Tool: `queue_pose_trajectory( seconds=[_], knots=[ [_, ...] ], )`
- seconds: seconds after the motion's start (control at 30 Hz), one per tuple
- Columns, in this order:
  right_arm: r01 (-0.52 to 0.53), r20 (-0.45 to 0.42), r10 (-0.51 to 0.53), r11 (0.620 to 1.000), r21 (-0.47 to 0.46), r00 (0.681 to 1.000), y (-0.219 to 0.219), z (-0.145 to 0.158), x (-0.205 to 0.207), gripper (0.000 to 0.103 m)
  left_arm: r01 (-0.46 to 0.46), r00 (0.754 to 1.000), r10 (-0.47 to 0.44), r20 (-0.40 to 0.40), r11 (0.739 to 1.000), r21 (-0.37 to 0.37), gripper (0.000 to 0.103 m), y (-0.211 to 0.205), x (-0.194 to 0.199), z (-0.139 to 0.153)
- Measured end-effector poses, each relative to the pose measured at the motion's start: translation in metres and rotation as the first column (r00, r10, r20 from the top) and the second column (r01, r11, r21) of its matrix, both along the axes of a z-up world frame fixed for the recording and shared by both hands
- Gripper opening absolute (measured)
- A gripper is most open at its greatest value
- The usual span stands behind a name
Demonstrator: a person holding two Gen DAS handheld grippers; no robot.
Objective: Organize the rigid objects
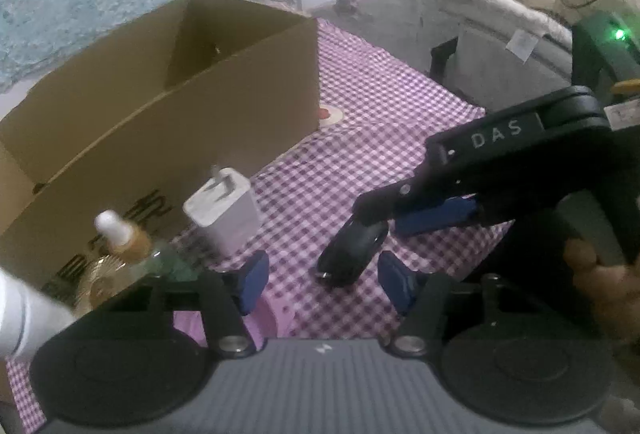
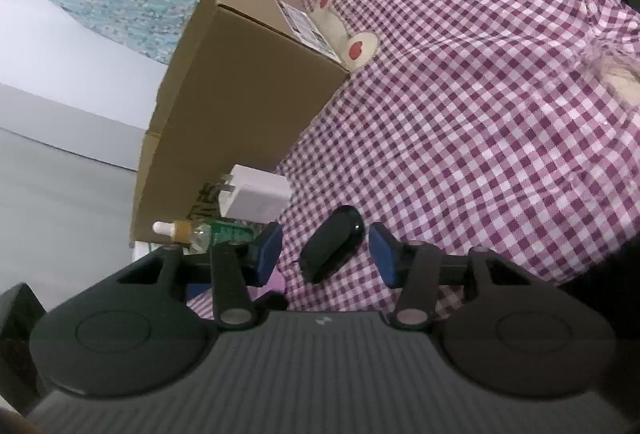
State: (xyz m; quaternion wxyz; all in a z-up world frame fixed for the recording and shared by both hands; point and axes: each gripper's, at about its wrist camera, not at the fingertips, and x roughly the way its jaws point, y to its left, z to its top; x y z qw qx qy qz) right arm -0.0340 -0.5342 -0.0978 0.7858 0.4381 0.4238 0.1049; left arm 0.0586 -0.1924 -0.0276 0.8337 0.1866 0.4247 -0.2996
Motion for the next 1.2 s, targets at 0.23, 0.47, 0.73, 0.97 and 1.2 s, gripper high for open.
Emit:
queue_pose_trajectory(
  seconds=[0.23, 0.47, 0.73, 0.97, 1.2],
  knots=[
    [0.003, 0.008, -0.004, 1.0, 0.03, 1.0, 0.011, -0.01, 0.031, 0.037, -0.003, 0.997, 0.003, -0.08, 1.0, 0.001, 0.035, -0.017, 0.011, -0.013],
    [-0.012, 0.018, 0.011, 0.999, 0.052, 1.0, 0.015, -0.017, 0.045, 0.034, 0.013, 0.993, -0.013, -0.121, 1.0, 0.002, 0.035, -0.02, 0.009, -0.02],
    [-0.047, 0.021, 0.046, 0.999, 0.01, 0.999, 0.023, -0.014, 0.049, 0.034, -0.001, 0.994, 0.002, -0.106, 1.0, 0.008, 0.044, -0.024, 0.016, -0.023],
    [-0.094, 0.029, 0.094, 0.996, 0.005, 0.995, 0.043, -0.017, 0.055, 0.028, -0.001, 0.998, 0.001, -0.062, 1.0, 0.003, 0.043, -0.024, 0.016, -0.025],
    [-0.104, 0.053, 0.106, 0.994, -0.039, 0.993, 0.053, -0.009, 0.054, 0.02, -0.006, 0.998, 0.005, -0.057, 1.0, -0.025, 0.03, -0.016, 0.014, -0.021]
  ],
)
